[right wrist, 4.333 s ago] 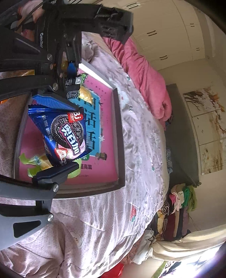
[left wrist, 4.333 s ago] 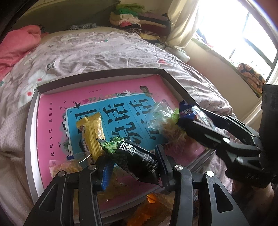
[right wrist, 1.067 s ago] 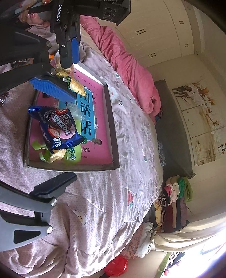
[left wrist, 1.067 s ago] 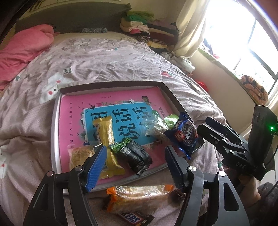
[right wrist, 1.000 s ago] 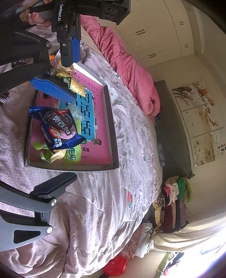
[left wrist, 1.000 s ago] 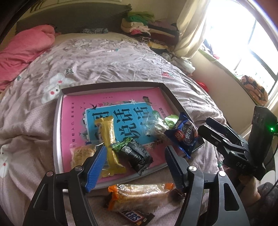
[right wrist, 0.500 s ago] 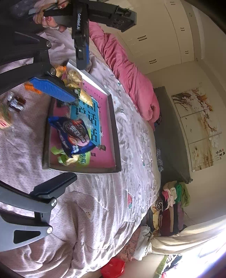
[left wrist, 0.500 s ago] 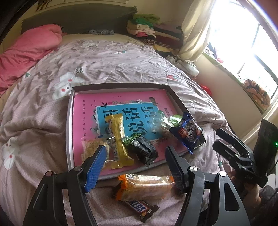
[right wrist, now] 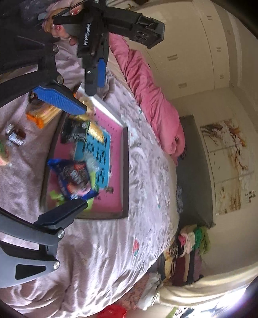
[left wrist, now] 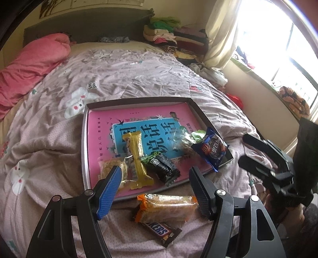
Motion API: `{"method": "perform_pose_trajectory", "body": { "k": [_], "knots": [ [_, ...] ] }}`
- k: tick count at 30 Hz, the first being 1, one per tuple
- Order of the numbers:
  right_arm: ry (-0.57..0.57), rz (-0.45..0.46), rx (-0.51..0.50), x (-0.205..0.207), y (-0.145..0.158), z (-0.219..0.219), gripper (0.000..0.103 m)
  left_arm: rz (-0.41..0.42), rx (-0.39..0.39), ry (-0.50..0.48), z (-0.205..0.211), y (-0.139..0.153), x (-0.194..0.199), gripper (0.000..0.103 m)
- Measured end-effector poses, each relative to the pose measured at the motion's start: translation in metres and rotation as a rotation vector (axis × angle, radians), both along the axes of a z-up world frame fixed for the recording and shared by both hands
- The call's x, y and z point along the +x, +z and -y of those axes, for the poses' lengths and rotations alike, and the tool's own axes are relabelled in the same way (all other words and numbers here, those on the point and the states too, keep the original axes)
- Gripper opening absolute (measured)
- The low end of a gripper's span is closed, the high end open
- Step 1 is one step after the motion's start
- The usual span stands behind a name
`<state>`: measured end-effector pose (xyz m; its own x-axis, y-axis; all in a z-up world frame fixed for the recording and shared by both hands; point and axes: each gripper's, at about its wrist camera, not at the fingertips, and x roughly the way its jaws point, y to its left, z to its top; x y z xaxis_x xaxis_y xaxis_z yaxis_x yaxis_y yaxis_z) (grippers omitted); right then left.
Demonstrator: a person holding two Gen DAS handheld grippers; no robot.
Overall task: Organize snacks
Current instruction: 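Withdraw both open grippers from the tray toward the orange bread bag and chocolate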
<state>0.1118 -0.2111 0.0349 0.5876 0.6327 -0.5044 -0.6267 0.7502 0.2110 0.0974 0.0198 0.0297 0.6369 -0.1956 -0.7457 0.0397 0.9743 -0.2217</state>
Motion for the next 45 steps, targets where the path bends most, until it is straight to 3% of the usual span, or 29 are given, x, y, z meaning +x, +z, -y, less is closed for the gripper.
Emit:
{"method": "perform_pose_trajectory", "body": {
  "k": [13, 21, 31, 45],
  "knots": [
    [0.049, -0.005, 0.016, 0.009, 0.022, -0.019, 0.086, -0.013, -0.002, -0.015, 0.000, -0.003, -0.006, 0.072],
    [0.034, -0.089, -0.027, 0.001, 0.011, -0.008, 0.086, -0.028, -0.028, -0.009, -0.004, -0.009, -0.007, 0.072],
    [0.035, -0.166, -0.071, -0.007, 0.007, -0.004, 0.086, -0.037, -0.007, -0.033, 0.003, -0.010, -0.010, 0.072],
    [0.085, -0.244, -0.027, -0.034, -0.019, 0.005, 0.086, -0.068, -0.017, -0.019, -0.002, -0.023, -0.025, 0.072]
  ]
}}
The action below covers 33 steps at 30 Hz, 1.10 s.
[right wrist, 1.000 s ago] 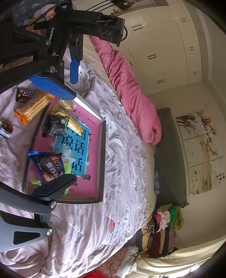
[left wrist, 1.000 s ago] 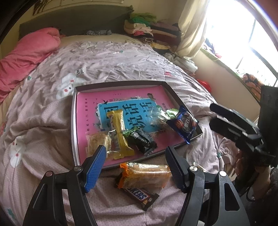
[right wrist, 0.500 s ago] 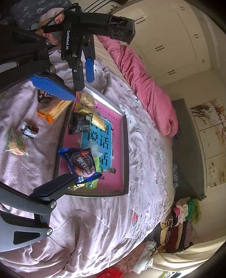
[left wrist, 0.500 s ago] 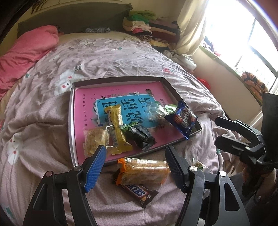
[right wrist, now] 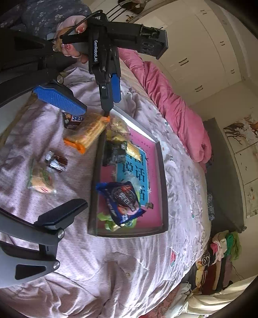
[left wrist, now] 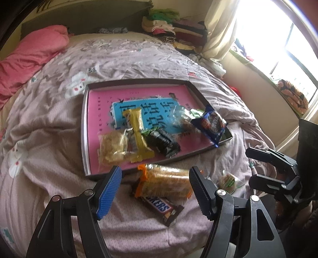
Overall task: Organize snacks
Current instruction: 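Withdraw both open grippers from the tray toward the orange bread bag and chocolate, then grasp the brown wrapped chocolate with the right gripper while the left grasps the orange bread bag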
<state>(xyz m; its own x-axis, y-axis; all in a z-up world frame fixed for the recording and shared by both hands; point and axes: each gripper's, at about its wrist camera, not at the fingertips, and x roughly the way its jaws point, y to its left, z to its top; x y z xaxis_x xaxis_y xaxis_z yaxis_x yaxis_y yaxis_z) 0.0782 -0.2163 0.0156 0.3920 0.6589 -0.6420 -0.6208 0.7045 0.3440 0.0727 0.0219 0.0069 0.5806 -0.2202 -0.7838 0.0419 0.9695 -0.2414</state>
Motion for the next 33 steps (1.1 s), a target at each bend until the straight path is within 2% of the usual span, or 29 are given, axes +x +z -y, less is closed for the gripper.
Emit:
{"method": "perform_pose_trajectory", "body": {
  "k": [7, 16, 22, 30, 33],
  "knots": [
    [0.011, 0.005, -0.102, -0.012, -0.015, -0.014, 0.086, -0.033, -0.007, 0.005, -0.001, -0.012, -0.010, 0.072],
    [0.061, 0.014, -0.083, -0.013, -0.015, -0.024, 0.086, -0.073, -0.006, -0.010, 0.007, -0.027, -0.015, 0.072],
    [0.103, -0.003, -0.107, -0.013, -0.024, -0.035, 0.076, -0.089, -0.005, -0.021, 0.011, -0.034, -0.016, 0.072],
    [0.126, -0.026, -0.175, -0.008, -0.042, -0.048, 0.054, -0.072, 0.011, -0.021, 0.014, -0.035, -0.009, 0.072],
    [0.136, -0.034, -0.211, -0.007, -0.048, -0.052, 0.051, -0.072, 0.010, -0.022, 0.015, -0.036, -0.003, 0.072]
  ]
}}
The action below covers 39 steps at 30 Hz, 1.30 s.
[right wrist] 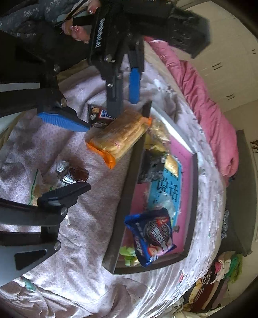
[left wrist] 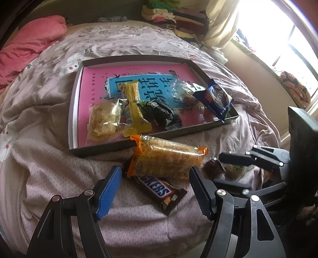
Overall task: Organize snacks
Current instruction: 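Grasp the brown wrapped chocolate with the right gripper while the left grasps the orange bread bag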
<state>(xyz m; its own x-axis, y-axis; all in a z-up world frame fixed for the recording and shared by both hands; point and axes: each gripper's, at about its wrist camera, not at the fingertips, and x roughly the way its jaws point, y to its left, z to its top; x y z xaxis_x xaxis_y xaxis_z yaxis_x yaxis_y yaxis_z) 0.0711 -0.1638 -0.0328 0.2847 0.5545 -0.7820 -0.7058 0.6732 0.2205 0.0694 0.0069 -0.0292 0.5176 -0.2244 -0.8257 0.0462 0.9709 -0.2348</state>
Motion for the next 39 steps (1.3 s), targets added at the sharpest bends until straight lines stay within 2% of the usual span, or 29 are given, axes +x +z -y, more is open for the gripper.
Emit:
{"method": "perform_pose_trajectory", "body": {
  "k": [5, 11, 20, 24, 28, 39],
  "knots": [
    [-0.003, 0.019, -0.090, 0.002, -0.010, -0.007, 0.046, -0.012, -0.008, -0.009, 0.003, -0.004, 0.006, 0.072],
    [-0.015, -0.003, -0.094, 0.010, -0.015, -0.003, 0.044, -0.021, 0.002, -0.026, 0.011, -0.009, 0.015, 0.072],
    [0.003, 0.029, -0.157, 0.009, -0.022, -0.010, 0.042, -0.042, -0.013, -0.027, 0.014, -0.016, 0.029, 0.072],
    [0.004, 0.026, -0.158, 0.010, -0.023, -0.012, 0.042, -0.045, 0.014, -0.049, 0.022, -0.019, 0.033, 0.074],
    [0.006, 0.020, -0.157, 0.012, -0.025, -0.012, 0.042, -0.062, -0.015, -0.039, 0.021, -0.023, 0.039, 0.074],
    [-0.001, 0.001, -0.143, 0.015, -0.026, -0.011, 0.042, -0.106, 0.047, -0.058, 0.043, -0.031, 0.051, 0.082]
  ]
}}
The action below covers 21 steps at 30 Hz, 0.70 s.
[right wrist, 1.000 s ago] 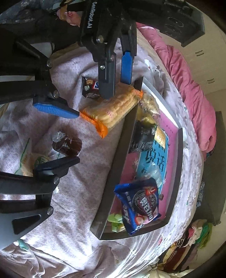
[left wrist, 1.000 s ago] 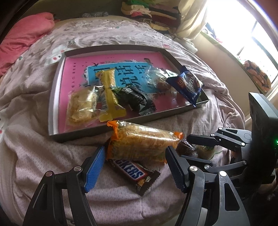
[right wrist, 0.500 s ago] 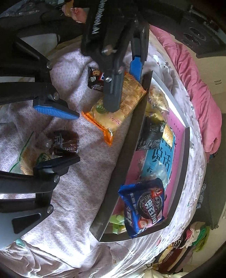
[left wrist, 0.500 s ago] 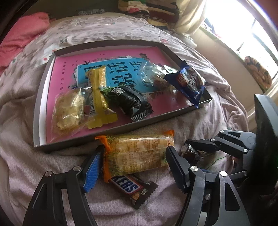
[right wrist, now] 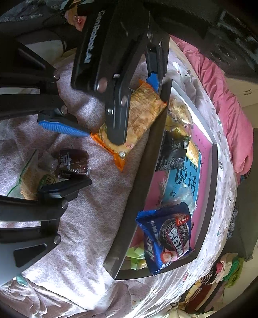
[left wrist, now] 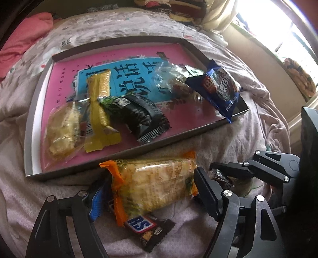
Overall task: Organize snacks
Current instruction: 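Grasp the brown wrapped chocolate with the right gripper while the left grasps the orange bread bag, then lift the chocolate and orange bread bag up from the bed toward the tray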
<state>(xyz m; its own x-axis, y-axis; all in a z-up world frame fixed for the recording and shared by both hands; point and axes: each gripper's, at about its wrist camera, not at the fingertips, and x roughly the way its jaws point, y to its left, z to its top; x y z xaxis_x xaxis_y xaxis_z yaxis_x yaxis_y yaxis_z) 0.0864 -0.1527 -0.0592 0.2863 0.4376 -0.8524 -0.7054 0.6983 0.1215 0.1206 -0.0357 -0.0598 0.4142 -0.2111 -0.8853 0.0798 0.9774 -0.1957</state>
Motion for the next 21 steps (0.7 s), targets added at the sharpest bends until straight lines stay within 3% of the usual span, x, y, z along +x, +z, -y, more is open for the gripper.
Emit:
{"method": "perform_pose_trajectory", "body": {
  "k": [8, 10, 12, 21],
  "knots": [
    [0.007, 0.007, -0.006, -0.001, -0.002, -0.002, 0.042, -0.034, 0.088, -0.031, 0.023, -0.010, 0.008, 0.086],
    [0.012, 0.010, -0.009, -0.001, -0.002, -0.003, 0.041, -0.027, 0.076, -0.025, 0.020, -0.009, 0.006, 0.081],
    [0.005, 0.014, -0.014, -0.001, -0.002, -0.002, 0.028, -0.022, 0.034, -0.018, 0.014, -0.006, 0.004, 0.068],
    [-0.018, -0.017, 0.019, 0.005, 0.001, 0.005, 0.028, 0.000, -0.045, -0.029, 0.003, 0.005, -0.008, 0.040]
  ]
}}
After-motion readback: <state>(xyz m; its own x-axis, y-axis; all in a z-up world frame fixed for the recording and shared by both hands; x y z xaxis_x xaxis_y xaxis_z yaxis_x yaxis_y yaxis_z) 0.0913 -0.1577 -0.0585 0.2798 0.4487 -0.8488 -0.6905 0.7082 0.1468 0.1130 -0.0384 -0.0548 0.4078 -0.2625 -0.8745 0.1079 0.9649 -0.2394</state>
